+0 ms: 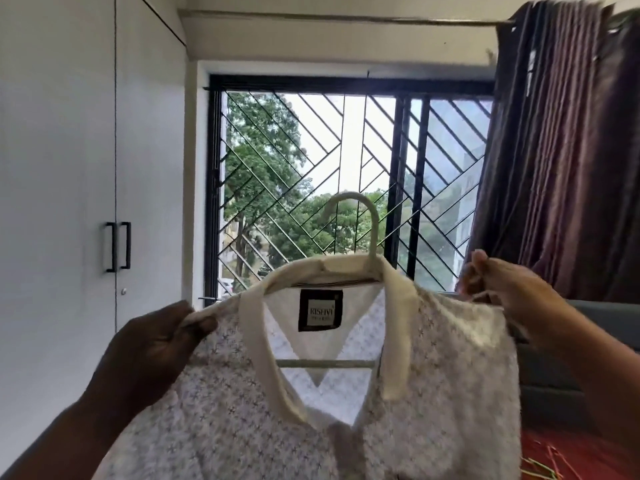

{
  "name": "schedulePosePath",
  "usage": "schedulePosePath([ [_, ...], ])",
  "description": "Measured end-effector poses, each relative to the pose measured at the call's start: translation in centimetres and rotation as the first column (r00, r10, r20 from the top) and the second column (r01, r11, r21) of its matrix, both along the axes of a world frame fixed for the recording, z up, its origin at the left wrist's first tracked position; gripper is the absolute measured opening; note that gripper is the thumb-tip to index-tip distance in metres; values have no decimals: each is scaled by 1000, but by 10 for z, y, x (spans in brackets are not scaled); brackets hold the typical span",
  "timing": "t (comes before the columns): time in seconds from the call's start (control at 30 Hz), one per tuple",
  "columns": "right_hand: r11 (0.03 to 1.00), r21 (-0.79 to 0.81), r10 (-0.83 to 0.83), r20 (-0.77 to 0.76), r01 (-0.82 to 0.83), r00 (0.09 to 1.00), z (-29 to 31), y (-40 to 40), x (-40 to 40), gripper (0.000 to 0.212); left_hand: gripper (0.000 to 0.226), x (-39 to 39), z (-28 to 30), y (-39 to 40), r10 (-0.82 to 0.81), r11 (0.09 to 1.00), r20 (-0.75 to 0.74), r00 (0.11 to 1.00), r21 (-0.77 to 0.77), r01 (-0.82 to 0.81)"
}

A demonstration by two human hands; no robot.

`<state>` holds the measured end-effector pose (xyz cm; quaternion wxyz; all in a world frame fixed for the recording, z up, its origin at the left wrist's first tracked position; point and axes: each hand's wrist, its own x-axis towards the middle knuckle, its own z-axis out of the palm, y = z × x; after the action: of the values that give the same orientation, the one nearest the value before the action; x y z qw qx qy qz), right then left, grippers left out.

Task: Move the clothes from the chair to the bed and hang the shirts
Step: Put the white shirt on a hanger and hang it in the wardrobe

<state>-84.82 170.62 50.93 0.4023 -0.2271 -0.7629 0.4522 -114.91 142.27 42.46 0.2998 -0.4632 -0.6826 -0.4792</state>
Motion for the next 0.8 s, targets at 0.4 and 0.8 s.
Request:
schedulePosePath([
  [0.4, 871, 483, -268, 627, -95, 731, -22, -80, -12, 61, 41, -22, -9, -17, -99, 993, -4, 995, 59, 99],
  [0.8, 790, 601, -175, 28, 123, 984, -63, -49, -58, 31, 42, -8, 11, -55, 264, 956, -103, 959, -106, -275],
])
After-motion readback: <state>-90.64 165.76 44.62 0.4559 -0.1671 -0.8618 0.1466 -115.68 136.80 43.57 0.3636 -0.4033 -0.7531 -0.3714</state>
